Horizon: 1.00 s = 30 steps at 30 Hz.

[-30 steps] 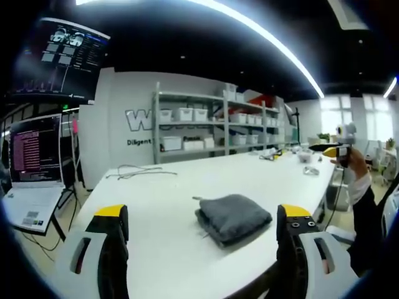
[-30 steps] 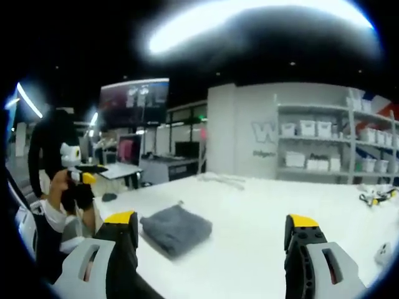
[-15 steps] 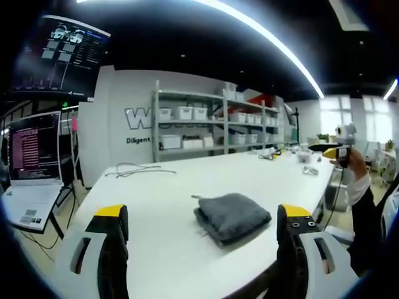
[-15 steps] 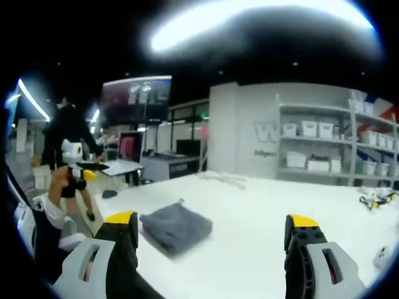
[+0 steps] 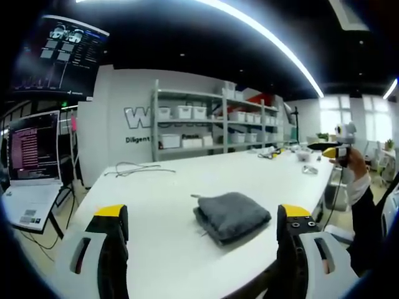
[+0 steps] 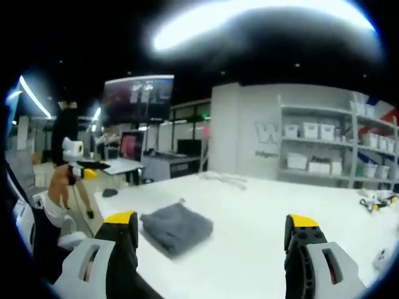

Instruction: Open the folded towel by lifting each exposed corner and separating the folded layers until the towel lies flat within the target outline without major curled edges

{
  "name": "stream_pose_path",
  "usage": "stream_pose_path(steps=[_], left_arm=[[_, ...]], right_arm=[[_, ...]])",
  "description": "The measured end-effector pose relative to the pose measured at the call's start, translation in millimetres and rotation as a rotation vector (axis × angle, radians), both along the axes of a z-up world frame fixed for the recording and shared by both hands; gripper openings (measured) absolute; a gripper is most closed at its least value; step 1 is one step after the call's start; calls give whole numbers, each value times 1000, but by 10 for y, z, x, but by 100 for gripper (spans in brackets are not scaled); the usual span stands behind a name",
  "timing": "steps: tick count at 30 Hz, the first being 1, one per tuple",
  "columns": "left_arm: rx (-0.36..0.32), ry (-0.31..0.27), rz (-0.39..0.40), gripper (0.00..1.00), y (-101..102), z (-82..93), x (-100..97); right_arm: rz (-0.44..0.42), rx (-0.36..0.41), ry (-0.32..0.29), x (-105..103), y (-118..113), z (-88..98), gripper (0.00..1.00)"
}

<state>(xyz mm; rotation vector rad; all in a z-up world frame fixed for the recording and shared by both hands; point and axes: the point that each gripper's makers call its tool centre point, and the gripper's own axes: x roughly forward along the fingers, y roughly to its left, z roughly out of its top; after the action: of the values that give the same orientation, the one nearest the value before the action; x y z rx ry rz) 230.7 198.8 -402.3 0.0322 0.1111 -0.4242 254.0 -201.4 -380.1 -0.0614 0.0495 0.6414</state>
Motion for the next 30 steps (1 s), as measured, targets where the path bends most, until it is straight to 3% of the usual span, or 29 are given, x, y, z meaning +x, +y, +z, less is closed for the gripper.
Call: stream_pose_path(steps=[30], left_arm=[[10, -2, 5, 98, 18, -7, 1]], right_arm=[[53, -39, -55, 25, 347, 17, 93]])
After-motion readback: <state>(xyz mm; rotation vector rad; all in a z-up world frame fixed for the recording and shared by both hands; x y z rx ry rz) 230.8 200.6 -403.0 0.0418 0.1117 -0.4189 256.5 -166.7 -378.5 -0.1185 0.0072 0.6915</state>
